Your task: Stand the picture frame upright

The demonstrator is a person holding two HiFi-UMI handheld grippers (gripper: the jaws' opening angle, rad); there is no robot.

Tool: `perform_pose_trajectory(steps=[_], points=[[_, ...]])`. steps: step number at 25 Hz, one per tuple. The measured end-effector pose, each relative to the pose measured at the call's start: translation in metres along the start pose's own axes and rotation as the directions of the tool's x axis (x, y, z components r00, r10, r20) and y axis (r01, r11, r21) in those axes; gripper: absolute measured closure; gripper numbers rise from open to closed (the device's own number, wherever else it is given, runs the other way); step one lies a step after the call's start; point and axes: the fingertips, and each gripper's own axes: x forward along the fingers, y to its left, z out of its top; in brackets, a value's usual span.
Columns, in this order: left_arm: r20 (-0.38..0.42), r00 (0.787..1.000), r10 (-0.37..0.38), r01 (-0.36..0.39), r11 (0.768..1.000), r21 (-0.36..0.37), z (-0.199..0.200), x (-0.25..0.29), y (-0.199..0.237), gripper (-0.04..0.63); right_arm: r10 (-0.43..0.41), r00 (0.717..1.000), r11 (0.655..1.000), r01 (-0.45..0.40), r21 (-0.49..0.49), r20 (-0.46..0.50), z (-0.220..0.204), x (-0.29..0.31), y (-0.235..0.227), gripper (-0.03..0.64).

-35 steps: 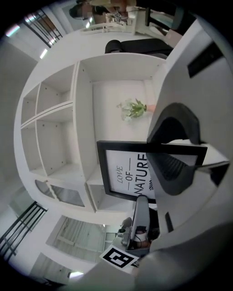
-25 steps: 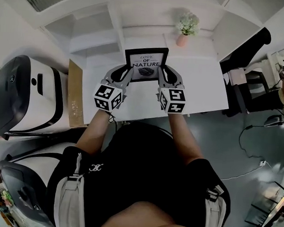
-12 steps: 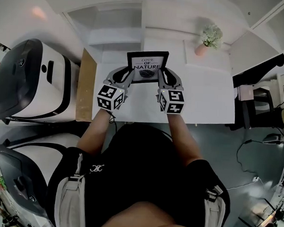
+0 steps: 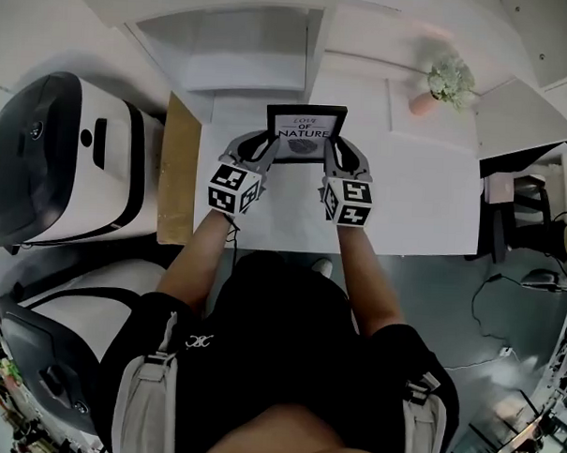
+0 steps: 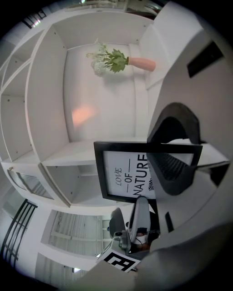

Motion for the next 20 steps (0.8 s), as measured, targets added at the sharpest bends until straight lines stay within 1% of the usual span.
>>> perform_pose_trajectory(steps=[5,10,14,20], points=[[-0.033,0.999,-0.011,0.01,0.999,-0.03,-0.024,0.025,0.021,0.509,-0.031,0.999,0.999,0.031,0.023,-0.029,-0.024,0.03,-0.008,0.549],[-0.06,0.998,-0.031,0.03,0.999,-0.025,-0.042,0.046,0.03,0.509,-0.063,0.996,0.997,0.065,0.039,-0.055,-0.045,0.047,-0.018,0.549],[-0.077,0.996,-0.043,0.041,0.999,-0.028,-0.053,0.057,0.034,0.509,-0.074,0.994,0.996,0.077,0.038,-0.074,-0.056,0.055,-0.023,0.549],[-0.082,0.996,-0.039,0.038,0.999,-0.003,-0.065,0.07,0.039,0.509,-0.082,0.991,0.996,0.085,0.021,-0.102,-0.067,0.064,-0.029,0.548]])
